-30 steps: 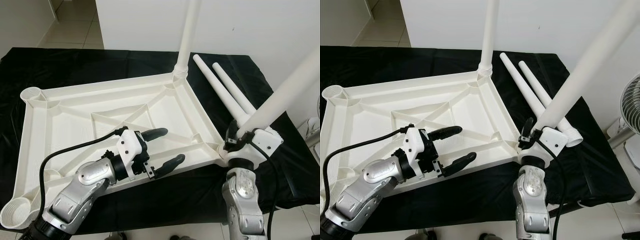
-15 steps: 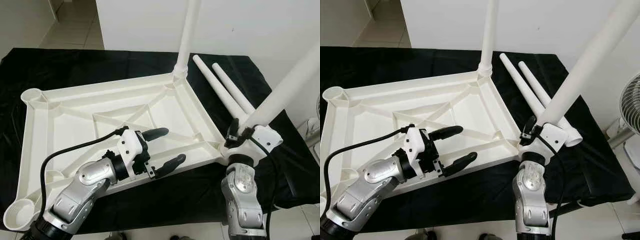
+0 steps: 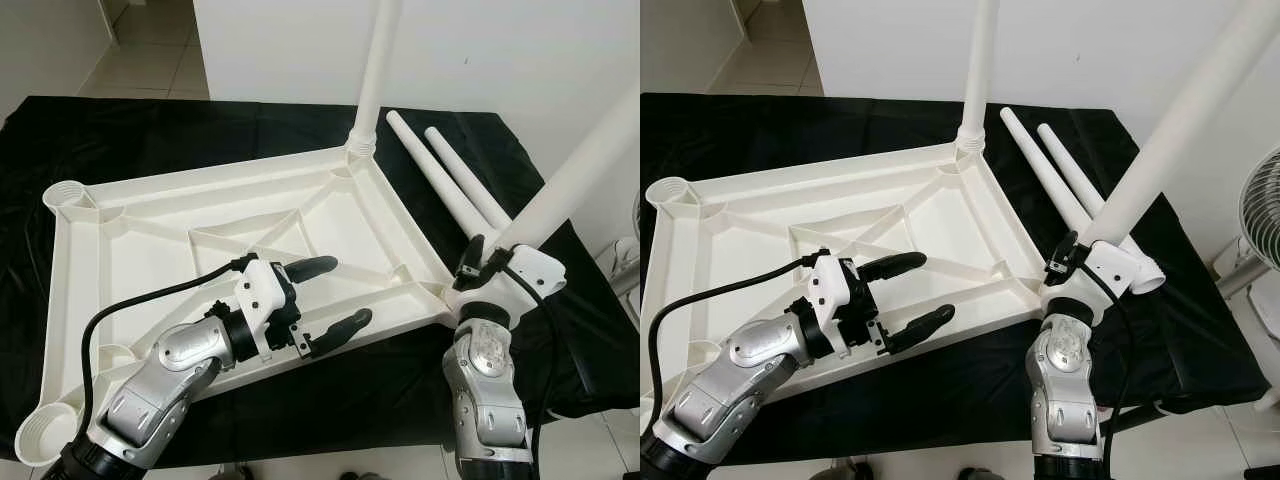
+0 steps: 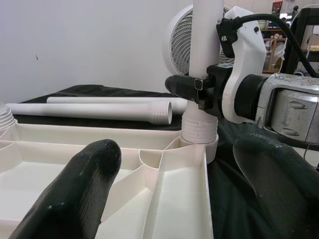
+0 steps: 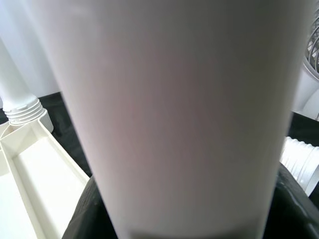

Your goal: Building children table

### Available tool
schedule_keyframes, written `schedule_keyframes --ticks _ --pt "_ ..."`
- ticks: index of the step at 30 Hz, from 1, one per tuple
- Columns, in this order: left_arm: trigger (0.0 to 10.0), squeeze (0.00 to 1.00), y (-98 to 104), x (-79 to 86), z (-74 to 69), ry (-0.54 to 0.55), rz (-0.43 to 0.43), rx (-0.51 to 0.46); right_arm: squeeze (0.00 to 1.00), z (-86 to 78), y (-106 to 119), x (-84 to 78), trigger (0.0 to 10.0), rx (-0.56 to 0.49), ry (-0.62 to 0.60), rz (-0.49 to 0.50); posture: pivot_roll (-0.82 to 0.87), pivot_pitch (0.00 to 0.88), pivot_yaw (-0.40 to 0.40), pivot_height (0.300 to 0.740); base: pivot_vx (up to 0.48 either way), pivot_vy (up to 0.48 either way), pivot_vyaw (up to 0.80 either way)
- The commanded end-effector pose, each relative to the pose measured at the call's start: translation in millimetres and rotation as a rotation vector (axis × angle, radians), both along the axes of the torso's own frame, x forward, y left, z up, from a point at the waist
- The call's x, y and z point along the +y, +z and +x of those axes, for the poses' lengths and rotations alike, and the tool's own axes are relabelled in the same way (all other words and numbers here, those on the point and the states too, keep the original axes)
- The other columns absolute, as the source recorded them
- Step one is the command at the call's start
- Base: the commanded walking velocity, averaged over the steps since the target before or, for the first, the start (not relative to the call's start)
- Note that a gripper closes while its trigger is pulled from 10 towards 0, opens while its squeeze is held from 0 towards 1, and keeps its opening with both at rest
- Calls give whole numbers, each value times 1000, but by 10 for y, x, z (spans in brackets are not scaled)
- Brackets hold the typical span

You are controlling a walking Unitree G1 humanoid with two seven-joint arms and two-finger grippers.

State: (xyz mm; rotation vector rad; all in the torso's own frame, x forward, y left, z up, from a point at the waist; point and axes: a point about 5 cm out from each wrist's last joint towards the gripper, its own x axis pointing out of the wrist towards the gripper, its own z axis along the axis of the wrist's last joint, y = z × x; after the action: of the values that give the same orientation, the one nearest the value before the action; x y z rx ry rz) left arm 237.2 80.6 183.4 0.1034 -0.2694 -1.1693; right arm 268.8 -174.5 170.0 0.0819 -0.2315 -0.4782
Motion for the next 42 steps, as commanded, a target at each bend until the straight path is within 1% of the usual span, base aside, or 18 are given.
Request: schedule_keyframes --ticks 1,7,14,15,16,17,23,31,32,33,36,38,39,40,41,42 --pt "10000 0 -24 -31 -70 -89 37 -11 0 -45 -268 -128 10000 135 -92 44 11 125 -25 740 0 0 0" --pt "10000 0 -26 -32 -73 -88 37 -11 0 -44 -261 -118 10000 132 -83 25 11 122 -28 740 0 0 0" --pt "10000 0 -27 -34 -71 -86 36 -10 0 -36 -226 -131 10000 103 -52 9 10 122 -29 740 0 0 0" --pt "10000 0 -27 -34 -70 -85 35 -11 396 -37 -220 -143 10000 100 -46 5 10 122 -29 740 0 0 0" --pt "10000 0 -28 -34 -69 -85 35 -11 396 -36 -217 -152 10000 97 -42 2 10 122 -29 740 0 0 0" --pt "10000 0 -28 -34 -68 -85 35 -11 1000 -36 -211 -164 10000 92 -38 3 10 121 -29 740 0 0 0" --pt "10000 0 -30 -37 -66 -85 34 -10 1000 -32 -202 -197 10000 84 -37 -5 9 120 -29 740 0 0 0" --pt "10000 0 -28 -40 -67 -83 32 -11 1000 -22 -176 -189 10000 72 -15 -27 9 119 -30 740 0 0 0" --pt "10000 0 -28 -40 -68 -83 32 -11 808 -16 -171 -183 10000 68 2 -23 9 119 -30 740 0 0 0" --pt "10000 0 -28 -40 -68 -82 32 -11 0 -8 -149 -181 10000 55 25 -31 11 120 -30 740 0 0 0" --pt "10000 0 -29 -40 -68 -81 31 -11 0 5 -129 -182 10000 45 58 -34 11 120 -30 740 0 0 0" --pt "10000 0 -27 -41 -65 -80 32 -12 0 37 -55 -223 10000 10 129 -58 9 121 -30 740 0 0 0" --pt "10000 0 -26 -41 -64 -80 32 -13 0 59 -21 -238 10000 -6 186 -61 9 121 -30 740 0 0 0" --pt "10000 0 -26 -41 -64 -80 32 -13 0 59 -21 -238 10000 -6 186 -61 9 121 -30 740 0 0 0" --pt "10000 0 -25 -42 -63 -79 32 -13 0 71 0 -246 10000 -16 222 -62 9 121 -30 740 0 0 0" --pt "10000 0 -24 -43 -60 -79 31 -13 0 93 36 -273 1765 -27 286 -66 4 124 -28 740 0 0 0"
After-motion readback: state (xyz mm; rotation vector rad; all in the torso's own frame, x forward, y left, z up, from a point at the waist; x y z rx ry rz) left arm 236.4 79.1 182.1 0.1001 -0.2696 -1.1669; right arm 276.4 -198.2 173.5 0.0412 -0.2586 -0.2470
